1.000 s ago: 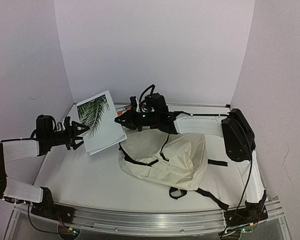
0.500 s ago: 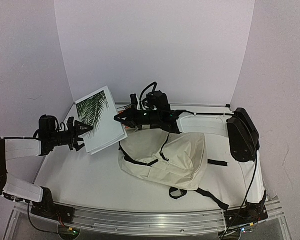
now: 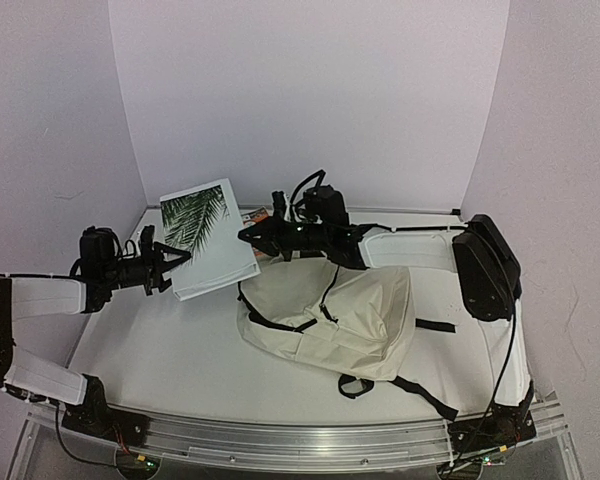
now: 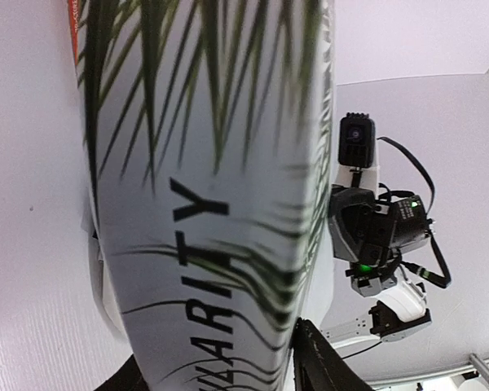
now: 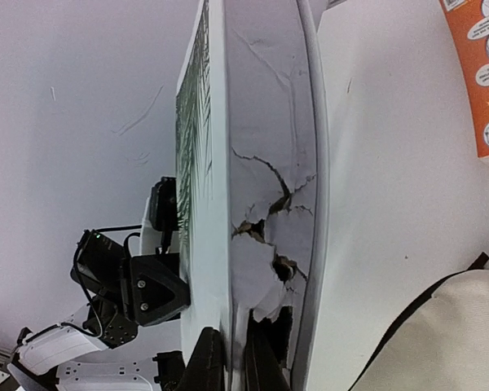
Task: Pack the student bag
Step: Pick up the book from the center of the board.
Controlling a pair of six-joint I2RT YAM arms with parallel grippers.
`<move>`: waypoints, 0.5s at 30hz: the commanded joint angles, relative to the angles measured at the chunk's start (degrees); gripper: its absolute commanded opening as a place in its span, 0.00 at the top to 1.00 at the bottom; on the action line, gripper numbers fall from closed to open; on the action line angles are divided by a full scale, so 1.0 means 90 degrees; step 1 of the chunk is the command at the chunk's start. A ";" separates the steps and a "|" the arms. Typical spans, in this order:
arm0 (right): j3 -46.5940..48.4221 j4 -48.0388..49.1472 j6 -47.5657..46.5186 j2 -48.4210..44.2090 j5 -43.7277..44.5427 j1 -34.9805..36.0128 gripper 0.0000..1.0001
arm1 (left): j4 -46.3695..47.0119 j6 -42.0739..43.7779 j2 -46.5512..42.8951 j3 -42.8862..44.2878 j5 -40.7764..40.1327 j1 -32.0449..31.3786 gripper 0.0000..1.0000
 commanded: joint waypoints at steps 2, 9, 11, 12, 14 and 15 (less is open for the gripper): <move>-0.0241 0.0696 -0.0195 -0.0633 -0.0001 0.0134 0.88 | 0.0372 -0.0074 -0.0320 -0.0064 0.0015 -0.0065 0.66; -0.0684 0.0593 -0.0644 -0.1085 0.0233 0.0031 0.49 | 0.0223 0.0033 -0.0351 0.0122 0.0298 -0.0066 0.81; -0.0873 0.0531 -0.0779 -0.1229 0.0324 -0.0055 0.37 | 0.0148 0.0082 -0.0267 0.0210 0.0506 -0.0066 0.82; -0.1001 0.0442 -0.0950 -0.1381 0.0489 -0.0114 0.29 | 0.0104 0.0126 -0.0209 0.0275 0.0680 -0.0065 0.83; -0.0992 -0.0639 -0.1847 -0.1619 0.1144 -0.0196 0.17 | -0.0146 0.0336 -0.0124 0.0436 0.1035 -0.0072 0.85; -0.0923 -0.1032 -0.2152 -0.1690 0.1489 -0.0197 0.14 | -0.0217 0.0427 -0.0124 0.0490 0.1079 -0.0087 0.85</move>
